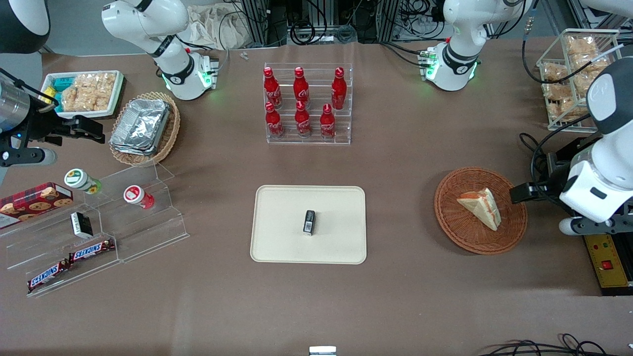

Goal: Place sandwich from basket to tray
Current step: 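Move the left gripper toward the wrapped sandwich in the wicker basket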

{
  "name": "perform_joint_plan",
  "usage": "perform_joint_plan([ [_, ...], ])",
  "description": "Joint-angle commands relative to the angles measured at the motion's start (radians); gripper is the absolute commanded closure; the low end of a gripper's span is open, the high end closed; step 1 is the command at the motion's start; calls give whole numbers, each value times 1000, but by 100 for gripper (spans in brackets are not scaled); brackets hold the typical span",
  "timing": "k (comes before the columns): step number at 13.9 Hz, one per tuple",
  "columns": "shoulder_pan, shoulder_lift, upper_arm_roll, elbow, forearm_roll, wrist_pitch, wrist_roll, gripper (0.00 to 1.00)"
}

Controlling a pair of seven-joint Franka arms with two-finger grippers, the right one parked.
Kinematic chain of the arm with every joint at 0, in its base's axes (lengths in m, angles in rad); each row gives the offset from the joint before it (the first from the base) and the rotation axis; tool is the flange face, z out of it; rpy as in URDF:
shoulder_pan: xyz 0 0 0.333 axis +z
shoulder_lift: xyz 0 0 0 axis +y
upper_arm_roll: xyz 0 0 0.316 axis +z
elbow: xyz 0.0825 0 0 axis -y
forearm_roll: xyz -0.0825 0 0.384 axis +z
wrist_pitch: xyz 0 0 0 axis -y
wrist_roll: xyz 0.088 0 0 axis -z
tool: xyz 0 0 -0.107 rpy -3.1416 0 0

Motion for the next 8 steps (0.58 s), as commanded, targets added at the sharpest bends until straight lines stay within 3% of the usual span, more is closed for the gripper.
perform_joint_plan([
  [1, 4, -21, 1, -120, -16, 106, -218, 0],
  [3, 9, -55, 4, -257, -16, 223, -346, 0],
  [8, 55, -74, 12, -519, -7, 490, -434, 0],
])
